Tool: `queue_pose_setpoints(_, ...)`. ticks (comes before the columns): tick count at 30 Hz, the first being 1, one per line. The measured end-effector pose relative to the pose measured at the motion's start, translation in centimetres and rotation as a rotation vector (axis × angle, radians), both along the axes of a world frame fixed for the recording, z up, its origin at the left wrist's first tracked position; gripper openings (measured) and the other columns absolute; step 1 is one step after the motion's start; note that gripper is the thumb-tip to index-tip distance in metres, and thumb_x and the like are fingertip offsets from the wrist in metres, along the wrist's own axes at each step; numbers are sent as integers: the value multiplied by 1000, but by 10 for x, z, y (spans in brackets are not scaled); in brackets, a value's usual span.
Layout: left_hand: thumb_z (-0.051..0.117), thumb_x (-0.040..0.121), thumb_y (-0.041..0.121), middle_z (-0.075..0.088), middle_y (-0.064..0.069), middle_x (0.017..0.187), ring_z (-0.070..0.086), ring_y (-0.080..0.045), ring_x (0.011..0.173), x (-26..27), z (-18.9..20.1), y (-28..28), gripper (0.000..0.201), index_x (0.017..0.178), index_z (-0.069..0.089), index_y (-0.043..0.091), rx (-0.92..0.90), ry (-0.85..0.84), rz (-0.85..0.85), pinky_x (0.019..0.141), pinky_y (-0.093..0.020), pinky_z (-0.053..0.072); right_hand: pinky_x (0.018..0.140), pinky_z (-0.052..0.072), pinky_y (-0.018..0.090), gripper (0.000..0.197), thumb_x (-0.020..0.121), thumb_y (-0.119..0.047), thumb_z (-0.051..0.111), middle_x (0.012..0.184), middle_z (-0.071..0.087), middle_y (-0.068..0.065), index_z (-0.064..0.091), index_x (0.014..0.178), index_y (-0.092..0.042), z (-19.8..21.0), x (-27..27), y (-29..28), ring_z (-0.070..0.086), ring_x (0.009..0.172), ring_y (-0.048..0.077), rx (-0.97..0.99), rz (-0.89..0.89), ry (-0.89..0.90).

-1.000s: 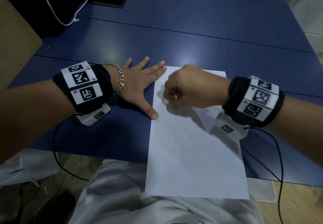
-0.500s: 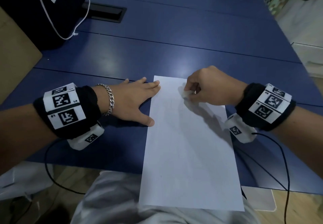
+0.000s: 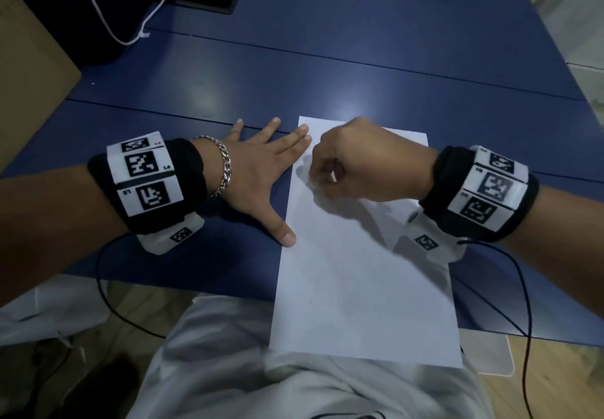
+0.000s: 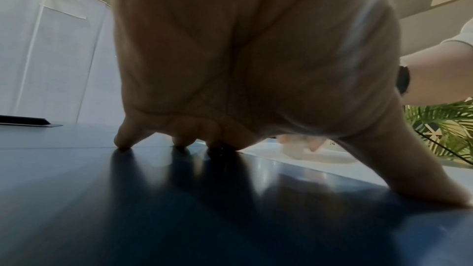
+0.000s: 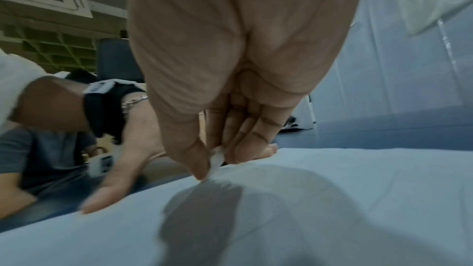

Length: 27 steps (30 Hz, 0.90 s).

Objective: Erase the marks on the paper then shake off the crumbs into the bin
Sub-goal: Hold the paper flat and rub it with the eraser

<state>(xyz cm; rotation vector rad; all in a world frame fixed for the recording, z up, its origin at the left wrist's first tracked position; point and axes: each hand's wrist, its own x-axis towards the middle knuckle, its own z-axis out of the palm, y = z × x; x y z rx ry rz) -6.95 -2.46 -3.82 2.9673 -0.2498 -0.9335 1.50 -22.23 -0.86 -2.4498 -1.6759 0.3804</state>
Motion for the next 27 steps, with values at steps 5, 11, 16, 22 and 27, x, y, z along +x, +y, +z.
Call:
queue_pose_setpoints(5,58,43,106,-40,17,164,-30,-28,155,0,-1,0,165,158,-32,30,12,3,-7,118,-77,-2,70,49,26,8,80,-28,74,77,66,-12,76,86,-22,3,-10,-2,52,62,2,-64,96,40)
queue_pose_setpoints(11,57,41,108,-40,19,163,-29,-27,156,0,-1,-1,166,158,-32,31,15,12,-1,118,-77,-1,71,50,25,8,80,-26,74,78,67,-12,76,86,-22,0,-8,-4,55,64,6,-37,44,-1)
queue_pose_setpoints(16,55,40,109,-40,17,163,-28,-28,156,0,0,-1,166,158,-32,30,30,8,-17,119,-78,2,65,44,15,8,83,-30,76,76,66,-13,76,87,-24,1,-16,-6,57,65,3,-97,101,64)
queue_pose_setpoints(22,54,36,110,-38,17,164,-28,-28,156,1,-1,-1,168,158,-32,31,10,4,-7,117,-79,2,70,48,25,4,78,-22,74,77,68,-10,75,82,-22,-1,-13,-2,52,63,6,-25,49,-22)
queue_pose_setpoints(27,54,39,109,-38,16,165,-28,-28,156,0,-1,-1,167,159,-30,29,24,3,-16,118,-78,3,66,45,18,5,80,-25,76,77,66,-12,75,84,-23,5,-29,-4,53,63,4,-107,132,79)
